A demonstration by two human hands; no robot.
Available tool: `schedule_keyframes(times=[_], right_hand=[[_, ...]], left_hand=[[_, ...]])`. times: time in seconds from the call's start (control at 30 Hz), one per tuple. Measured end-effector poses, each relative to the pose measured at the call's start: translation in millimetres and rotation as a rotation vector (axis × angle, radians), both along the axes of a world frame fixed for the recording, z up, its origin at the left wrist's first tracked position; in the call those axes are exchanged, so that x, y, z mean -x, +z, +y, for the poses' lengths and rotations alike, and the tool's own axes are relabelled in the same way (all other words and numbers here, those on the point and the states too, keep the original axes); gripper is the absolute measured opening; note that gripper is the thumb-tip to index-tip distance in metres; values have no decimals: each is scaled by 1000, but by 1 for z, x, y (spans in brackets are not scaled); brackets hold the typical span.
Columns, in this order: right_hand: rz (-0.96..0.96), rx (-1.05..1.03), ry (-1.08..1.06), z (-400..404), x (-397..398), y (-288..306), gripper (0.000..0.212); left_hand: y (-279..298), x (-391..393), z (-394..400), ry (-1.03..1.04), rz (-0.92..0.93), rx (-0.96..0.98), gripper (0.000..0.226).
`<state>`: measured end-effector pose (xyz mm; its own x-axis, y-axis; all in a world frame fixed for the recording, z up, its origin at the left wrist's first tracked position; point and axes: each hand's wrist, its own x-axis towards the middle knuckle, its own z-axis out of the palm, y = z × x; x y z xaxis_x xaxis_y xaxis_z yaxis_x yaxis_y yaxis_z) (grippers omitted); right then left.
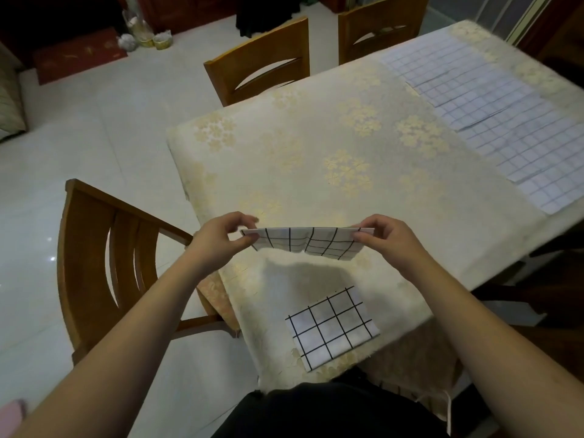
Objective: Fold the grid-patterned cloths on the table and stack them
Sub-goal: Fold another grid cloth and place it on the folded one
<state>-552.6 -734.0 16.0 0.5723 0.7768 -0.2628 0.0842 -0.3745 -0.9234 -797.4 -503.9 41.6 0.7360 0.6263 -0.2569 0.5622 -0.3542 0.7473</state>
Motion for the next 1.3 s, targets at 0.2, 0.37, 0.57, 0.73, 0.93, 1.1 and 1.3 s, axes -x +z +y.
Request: schedule_keyframes(times=[0.2,0.37,0.57,0.73,0.93,1.1,1.3], right_hand=[[170,-79,-161,0,8,-6,5],[388,42,-283,14,6,-37,6],[464,301,-293,9,5,-89,30],[445,296,-284,8,4,-100,24],[311,398,-187,2,3,-105,27],[344,399,-185,14,14,-86,50],[453,233,-28,34,43,-55,67]], left_hand=[[-15,0,3,143,-111,369,21],[-56,-24,-5,374,-131,575,21],[-116,-33,-21,573,21,652,47],[-134,-20,-27,490,128,590,48],[-139,0,-38,500,177,554,32],[-146,7,-43,569,120,589,25],[-147,11,-39,481,144,544,25]])
